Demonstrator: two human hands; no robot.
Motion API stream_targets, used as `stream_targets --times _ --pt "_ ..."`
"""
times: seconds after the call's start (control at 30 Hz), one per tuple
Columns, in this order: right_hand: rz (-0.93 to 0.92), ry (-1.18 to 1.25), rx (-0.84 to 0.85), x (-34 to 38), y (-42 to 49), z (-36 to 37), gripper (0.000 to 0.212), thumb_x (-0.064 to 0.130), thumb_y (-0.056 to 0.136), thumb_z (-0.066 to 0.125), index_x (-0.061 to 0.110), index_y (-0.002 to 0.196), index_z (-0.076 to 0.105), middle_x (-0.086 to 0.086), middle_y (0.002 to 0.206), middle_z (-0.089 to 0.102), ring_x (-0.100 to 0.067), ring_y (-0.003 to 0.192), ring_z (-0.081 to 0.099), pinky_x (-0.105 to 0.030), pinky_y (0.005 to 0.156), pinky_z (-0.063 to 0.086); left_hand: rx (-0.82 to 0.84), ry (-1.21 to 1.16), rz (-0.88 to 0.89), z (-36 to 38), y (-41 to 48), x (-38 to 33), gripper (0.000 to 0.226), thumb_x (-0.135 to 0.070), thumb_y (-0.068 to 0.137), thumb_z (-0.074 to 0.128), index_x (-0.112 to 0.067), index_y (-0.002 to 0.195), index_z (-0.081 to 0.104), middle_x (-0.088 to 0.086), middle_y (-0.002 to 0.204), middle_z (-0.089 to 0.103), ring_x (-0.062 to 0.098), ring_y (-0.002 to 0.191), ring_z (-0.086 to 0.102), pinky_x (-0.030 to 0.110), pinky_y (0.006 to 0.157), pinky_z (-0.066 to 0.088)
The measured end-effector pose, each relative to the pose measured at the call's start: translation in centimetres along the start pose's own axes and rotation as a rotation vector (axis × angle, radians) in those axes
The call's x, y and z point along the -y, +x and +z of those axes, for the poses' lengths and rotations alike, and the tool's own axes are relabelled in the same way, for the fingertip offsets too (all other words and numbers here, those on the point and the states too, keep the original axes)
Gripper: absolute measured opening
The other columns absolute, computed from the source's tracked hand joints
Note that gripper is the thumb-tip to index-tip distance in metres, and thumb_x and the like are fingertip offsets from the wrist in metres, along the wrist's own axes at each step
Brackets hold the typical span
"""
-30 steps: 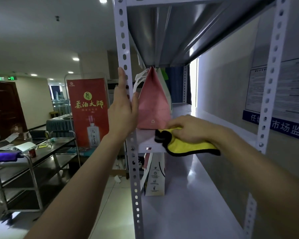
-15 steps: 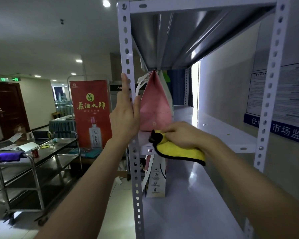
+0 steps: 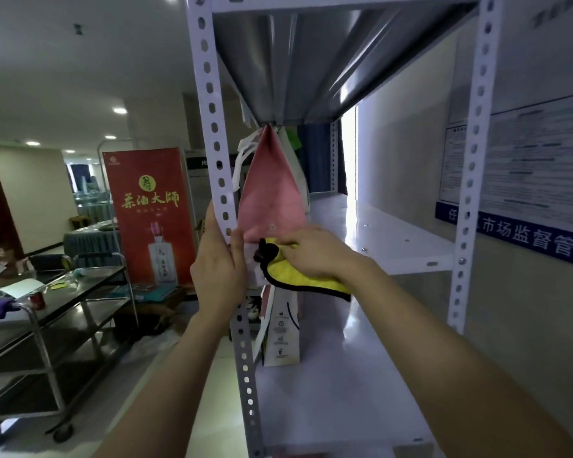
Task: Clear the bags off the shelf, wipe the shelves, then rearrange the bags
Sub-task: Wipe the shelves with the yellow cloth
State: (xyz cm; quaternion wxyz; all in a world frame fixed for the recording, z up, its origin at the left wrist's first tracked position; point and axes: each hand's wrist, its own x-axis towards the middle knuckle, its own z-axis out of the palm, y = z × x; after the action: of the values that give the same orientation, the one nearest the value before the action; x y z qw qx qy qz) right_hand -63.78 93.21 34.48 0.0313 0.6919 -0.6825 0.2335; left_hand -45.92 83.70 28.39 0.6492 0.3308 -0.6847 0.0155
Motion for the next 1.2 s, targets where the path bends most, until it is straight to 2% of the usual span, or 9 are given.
stream_targets --times 0.13,0.23,0.33,0.43,0.57,0.8,0.9,1.03,1.2 --pt "0.084 -0.034 -0.021 -3.8 -2.3 -2.0 0.046 0.039 0.106 0.040 0.040 0.148 0.057 0.000 0.154 0.056 -0.030 0.141 0.041 -0.052 0.117 0.036 -0.234 0.241 0.141 0.2 -0.2 -1.4 0.055 -0.029 0.115 0.045 -0.009 0.165 0.035 0.019 0.139 0.050 0.034 0.125 0.048 0.048 0.105 0.041" --pt "0.184 -0.051 -0.063 -7.6 -4.2 -3.9 0.044 0.035 0.106 0.043 0.040 0.147 0.059 0.000 0.154 0.057 -0.030 0.141 0.045 -0.050 0.118 0.037 -0.253 0.256 0.335 0.9 -0.9 -3.6 0.060 0.003 0.094 0.052 -0.011 0.152 0.052 0.022 0.138 0.053 0.038 0.128 0.048 0.053 0.109 0.039" --pt "0.323 -0.083 -0.049 -11.2 -5.3 -6.0 0.044 0.036 0.105 0.044 0.044 0.147 0.058 -0.002 0.159 0.052 -0.033 0.145 0.042 -0.052 0.120 0.036 -0.014 0.222 0.472 2.2 -1.0 -6.1 0.045 -0.002 0.087 0.055 -0.008 0.130 0.065 0.016 0.123 0.057 0.037 0.113 0.054 0.049 0.101 0.044" --pt "0.443 -0.212 -0.003 -13.2 -4.9 -7.3 0.050 0.034 0.105 0.041 0.048 0.153 0.048 -0.005 0.164 0.043 -0.039 0.153 0.030 -0.056 0.124 0.027 0.203 0.266 0.412 3.3 0.8 -7.6 0.031 -0.011 0.093 0.049 -0.007 0.117 0.068 0.013 0.106 0.060 0.033 0.097 0.055 0.049 0.087 0.047" --pt "0.528 -0.277 0.077 -14.5 -2.5 -7.3 0.065 0.021 0.100 0.036 0.049 0.159 0.036 -0.006 0.171 0.030 -0.043 0.157 0.018 -0.059 0.125 0.023 0.382 0.357 0.287 4.5 3.0 -6.8 0.023 -0.014 0.101 0.051 -0.003 0.111 0.068 0.018 0.109 0.063 0.035 0.103 0.055 0.050 0.088 0.046" --pt "0.496 -0.268 0.147 -18.2 4.0 -7.0 0.056 0.026 0.106 0.039 0.039 0.160 0.039 -0.009 0.166 0.038 -0.041 0.147 0.037 -0.052 0.122 0.034 0.495 0.364 0.176 5.7 2.8 -5.3 0.028 -0.024 0.105 0.048 -0.007 0.102 0.069 0.013 0.106 0.063 0.033 0.101 0.056 0.049 0.092 0.047" --pt "0.432 -0.273 0.177 -18.7 7.1 -6.5 0.052 0.050 0.106 0.047 0.043 0.158 0.043 -0.006 0.160 0.047 -0.037 0.140 0.047 -0.044 0.117 0.039 0.501 0.373 0.189 5.6 2.9 -5.3 0.033 -0.026 0.104 0.045 -0.007 0.092 0.068 0.014 0.098 0.063 0.035 0.094 0.057 0.049 0.088 0.048" --pt "0.362 -0.243 0.264 -18.0 10.7 -5.3 0.070 0.074 0.095 0.048 0.046 0.158 0.040 0.001 0.164 0.042 -0.034 0.144 0.045 -0.049 0.120 0.036 0.522 0.370 0.177 5.4 2.7 -5.7 0.027 -0.025 0.104 0.046 -0.012 0.084 0.059 0.011 0.093 0.061 0.031 0.088 0.053 0.046 0.086 0.046" --pt "0.339 -0.232 0.288 -15.9 10.6 -4.3 0.059 0.046 0.106 0.042 0.044 0.164 0.028 -0.005 0.166 0.038 -0.036 0.149 0.036 -0.049 0.119 0.033 0.497 0.373 0.143 5.0 2.7 -6.3 0.032 -0.029 0.107 0.047 -0.007 0.095 0.067 0.010 0.098 0.061 0.030 0.093 0.054 0.048 0.091 0.048"
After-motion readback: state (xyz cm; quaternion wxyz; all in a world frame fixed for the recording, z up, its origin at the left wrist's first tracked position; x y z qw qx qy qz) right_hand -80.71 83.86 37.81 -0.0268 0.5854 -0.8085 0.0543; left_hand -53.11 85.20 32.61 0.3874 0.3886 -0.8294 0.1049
